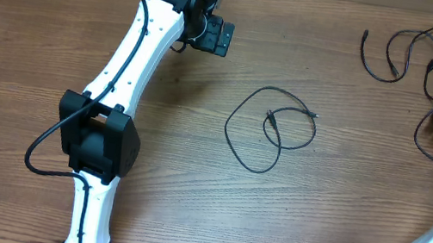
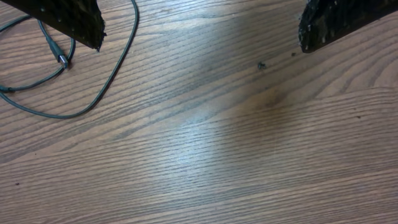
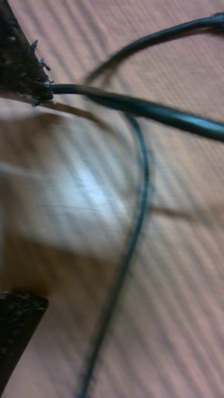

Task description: Untangle cables

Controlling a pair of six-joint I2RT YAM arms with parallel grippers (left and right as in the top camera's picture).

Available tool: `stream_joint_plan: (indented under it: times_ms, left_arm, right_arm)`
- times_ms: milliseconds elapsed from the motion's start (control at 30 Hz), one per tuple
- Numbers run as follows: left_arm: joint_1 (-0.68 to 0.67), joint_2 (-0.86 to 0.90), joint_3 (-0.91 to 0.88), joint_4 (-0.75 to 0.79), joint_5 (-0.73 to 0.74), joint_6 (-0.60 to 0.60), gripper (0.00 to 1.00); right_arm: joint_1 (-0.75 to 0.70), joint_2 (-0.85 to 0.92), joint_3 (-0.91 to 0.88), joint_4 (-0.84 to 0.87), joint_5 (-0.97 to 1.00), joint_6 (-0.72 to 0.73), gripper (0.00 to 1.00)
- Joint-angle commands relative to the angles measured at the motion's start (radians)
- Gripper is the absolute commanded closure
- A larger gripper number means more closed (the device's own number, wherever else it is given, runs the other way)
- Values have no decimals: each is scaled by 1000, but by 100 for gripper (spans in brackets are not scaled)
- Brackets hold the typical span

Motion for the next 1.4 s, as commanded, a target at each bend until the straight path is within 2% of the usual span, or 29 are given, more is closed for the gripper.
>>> stream_joint_plan:
  times_ms: [0,367,567,733,900,1367]
  left_arm:
    - [-4,5,4,0,0,-3,1]
    - [-4,5,4,0,0,-3,1]
    - [-4,5,4,0,0,-3,0]
    - [-4,5,4,0,0,-3,0]
    - [-4,5,4,0,0,-3,0]
    - [-4,5,4,0,0,-3,0]
  right_arm:
    - [5,-88,3,-46,-5,18,0]
    - [63,-424,3,-242,-7,8,0]
    - [224,-518,3,-348,-12,-123,0]
    - [402,-513,3,-385,-73,-293,0]
    - [550,-495,2,-349,-75,-373,0]
    - [640,-326,2,-338,-262,-436,0]
